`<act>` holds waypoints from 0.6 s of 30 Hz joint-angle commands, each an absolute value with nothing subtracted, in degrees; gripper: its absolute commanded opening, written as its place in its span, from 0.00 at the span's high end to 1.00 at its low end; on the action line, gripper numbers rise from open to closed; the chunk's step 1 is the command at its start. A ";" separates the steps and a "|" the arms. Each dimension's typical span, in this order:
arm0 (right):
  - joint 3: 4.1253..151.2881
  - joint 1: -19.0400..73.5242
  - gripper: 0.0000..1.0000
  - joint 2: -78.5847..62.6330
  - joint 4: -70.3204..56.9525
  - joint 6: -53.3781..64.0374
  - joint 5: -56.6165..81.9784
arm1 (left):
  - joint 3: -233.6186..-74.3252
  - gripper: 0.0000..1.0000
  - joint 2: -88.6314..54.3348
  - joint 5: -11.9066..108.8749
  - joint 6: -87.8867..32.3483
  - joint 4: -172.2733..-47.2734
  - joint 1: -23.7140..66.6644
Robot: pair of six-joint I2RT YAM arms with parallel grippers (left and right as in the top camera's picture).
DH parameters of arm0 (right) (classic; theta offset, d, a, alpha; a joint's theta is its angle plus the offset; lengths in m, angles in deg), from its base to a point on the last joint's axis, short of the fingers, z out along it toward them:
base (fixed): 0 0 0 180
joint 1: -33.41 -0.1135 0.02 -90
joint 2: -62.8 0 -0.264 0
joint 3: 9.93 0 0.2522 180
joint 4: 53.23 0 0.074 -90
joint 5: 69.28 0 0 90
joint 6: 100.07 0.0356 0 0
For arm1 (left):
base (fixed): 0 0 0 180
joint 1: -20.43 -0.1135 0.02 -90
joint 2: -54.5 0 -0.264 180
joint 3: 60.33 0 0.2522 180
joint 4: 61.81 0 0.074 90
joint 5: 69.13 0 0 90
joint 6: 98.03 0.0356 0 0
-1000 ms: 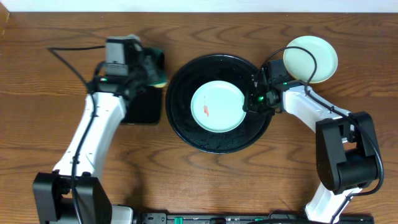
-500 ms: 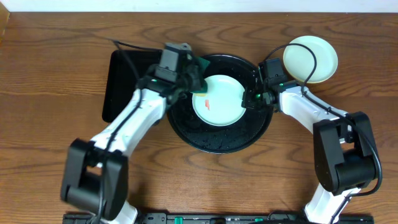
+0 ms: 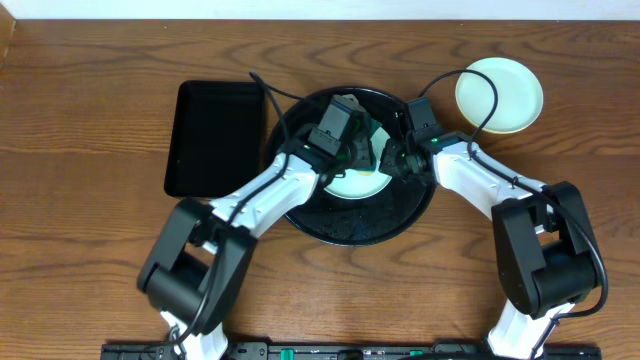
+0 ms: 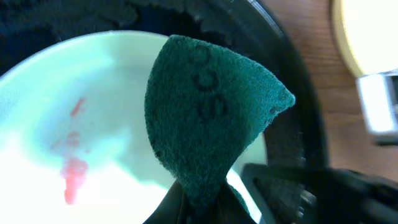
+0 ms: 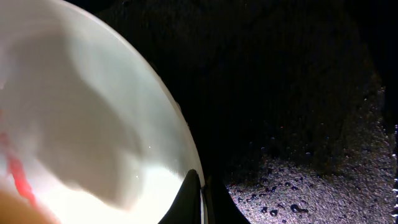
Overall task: Clean dirty plates on tray and stack at the side
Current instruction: 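Bring the sponge with the left gripper onto the stained plate, then hold the stained plate with the right gripper and scrub it with the sponge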
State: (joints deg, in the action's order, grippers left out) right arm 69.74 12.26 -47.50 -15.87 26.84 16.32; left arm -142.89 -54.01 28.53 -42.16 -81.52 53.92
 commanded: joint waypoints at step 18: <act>69.74 11.67 0.99 -48.12 -12.68 26.90 18.48 | -142.45 0.91 -60.92 -2.53 -40.15 -89.89 52.59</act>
